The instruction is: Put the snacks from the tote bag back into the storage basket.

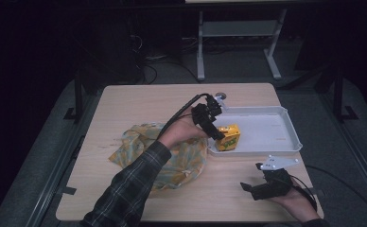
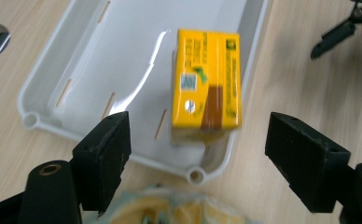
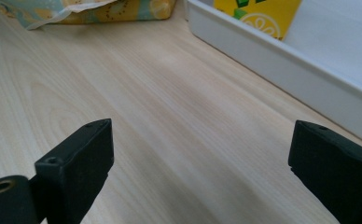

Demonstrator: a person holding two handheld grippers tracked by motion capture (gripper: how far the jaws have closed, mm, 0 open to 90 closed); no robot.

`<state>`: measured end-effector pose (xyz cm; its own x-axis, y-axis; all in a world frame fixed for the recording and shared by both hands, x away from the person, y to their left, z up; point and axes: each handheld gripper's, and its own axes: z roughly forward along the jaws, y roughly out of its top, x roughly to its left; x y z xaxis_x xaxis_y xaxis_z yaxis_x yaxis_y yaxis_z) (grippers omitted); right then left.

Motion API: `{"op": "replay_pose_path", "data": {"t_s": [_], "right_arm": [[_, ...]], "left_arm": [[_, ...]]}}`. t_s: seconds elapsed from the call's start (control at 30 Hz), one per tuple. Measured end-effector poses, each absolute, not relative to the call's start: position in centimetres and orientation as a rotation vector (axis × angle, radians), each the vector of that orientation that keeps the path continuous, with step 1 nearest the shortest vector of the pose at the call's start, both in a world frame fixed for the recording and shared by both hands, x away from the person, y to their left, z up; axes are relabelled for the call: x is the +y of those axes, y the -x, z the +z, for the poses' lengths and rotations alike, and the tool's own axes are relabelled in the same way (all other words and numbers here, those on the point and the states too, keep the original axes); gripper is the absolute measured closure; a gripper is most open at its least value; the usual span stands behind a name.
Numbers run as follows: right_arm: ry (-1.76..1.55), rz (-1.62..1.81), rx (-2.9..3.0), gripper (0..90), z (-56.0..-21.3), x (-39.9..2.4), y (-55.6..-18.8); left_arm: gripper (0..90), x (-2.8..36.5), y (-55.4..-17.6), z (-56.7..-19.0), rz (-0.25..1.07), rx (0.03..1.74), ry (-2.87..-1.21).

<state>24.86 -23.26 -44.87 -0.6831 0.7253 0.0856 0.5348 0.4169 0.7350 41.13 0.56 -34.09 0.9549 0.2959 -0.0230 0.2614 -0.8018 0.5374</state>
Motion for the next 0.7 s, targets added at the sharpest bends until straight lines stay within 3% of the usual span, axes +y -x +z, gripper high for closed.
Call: {"op": "replay_pose_path", "data": {"t_s": [0.5, 0.7], "right_arm": [[-1.129, 1.104, 2.466, 6.5, -43.6, -23.3, -26.2], [-1.143, 1.114, 2.456, 13.3, -42.8, -23.3, -27.3]], "left_arm": [[21.8, 9.4, -37.4, -34.3, 0.109, 0.483, -2.477], [21.8, 13.1, -36.0, -34.6, 0.132, 0.533, -2.444]]}}
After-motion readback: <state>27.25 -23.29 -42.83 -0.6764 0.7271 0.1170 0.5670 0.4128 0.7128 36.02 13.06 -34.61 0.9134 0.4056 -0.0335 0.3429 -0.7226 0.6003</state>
